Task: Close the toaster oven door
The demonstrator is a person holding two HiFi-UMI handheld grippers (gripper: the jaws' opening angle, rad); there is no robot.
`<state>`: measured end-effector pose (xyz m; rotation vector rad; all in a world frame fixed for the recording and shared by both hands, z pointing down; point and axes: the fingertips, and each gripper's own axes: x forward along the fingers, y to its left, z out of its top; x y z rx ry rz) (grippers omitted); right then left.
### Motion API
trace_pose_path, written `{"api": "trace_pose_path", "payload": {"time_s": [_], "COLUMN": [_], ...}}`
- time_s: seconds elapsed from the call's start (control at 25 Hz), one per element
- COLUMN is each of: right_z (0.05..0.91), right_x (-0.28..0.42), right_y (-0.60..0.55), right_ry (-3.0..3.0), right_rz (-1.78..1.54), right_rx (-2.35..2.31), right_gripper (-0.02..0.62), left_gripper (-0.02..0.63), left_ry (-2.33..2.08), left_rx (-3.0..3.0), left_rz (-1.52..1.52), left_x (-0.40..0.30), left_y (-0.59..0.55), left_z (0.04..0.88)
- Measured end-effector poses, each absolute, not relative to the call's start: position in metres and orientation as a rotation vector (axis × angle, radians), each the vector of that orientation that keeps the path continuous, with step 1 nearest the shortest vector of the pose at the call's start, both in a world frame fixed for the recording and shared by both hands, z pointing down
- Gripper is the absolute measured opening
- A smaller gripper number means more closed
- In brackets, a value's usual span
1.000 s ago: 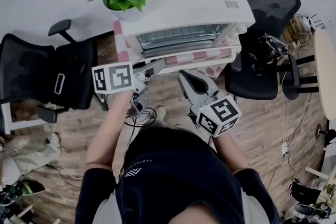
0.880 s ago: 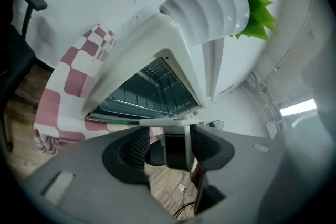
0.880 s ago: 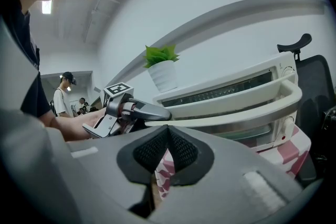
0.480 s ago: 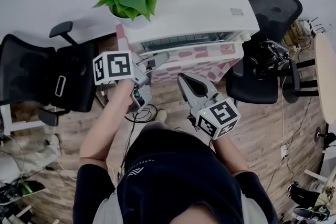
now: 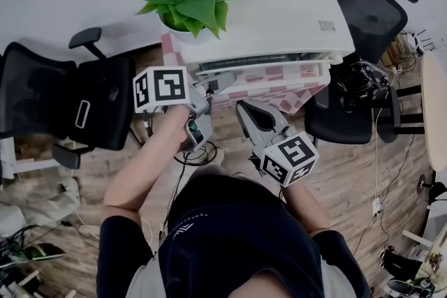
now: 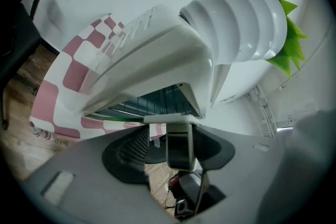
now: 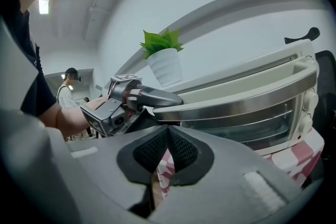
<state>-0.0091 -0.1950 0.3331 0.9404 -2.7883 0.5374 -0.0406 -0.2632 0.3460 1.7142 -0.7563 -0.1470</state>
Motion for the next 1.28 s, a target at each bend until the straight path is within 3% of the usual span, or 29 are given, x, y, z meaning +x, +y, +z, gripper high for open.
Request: {"api": "trace_pose_path", "payload": {"time_s": [0.2,0.72,1.28], "right_z": [0.336,0.347,0.348], "right_x": [-0.020,-0.028,-0.015], "right_y": [-0.198,-0.201,-0.181], "right_ry": [-2.773,-2.712,-2.716], "right_rz": [0.544,0.574,0.560], "right_rx": [0.935,0.990,1.011], "right_gripper": [0.002,0.002,0.002], "left_gripper": [0.237,0.295,0.260], "left_ry": [-0.648,-0.604,-0.800], "left_rx": [1.710,1.848,1.905], "left_rz": [-0.185,-0.200,-0.184], "left_x": [-0.038,-0.054,-0.073], "left_y": [-0.263,-0.268,-0.236], "left_z": [0.347,0.331,0.339]}}
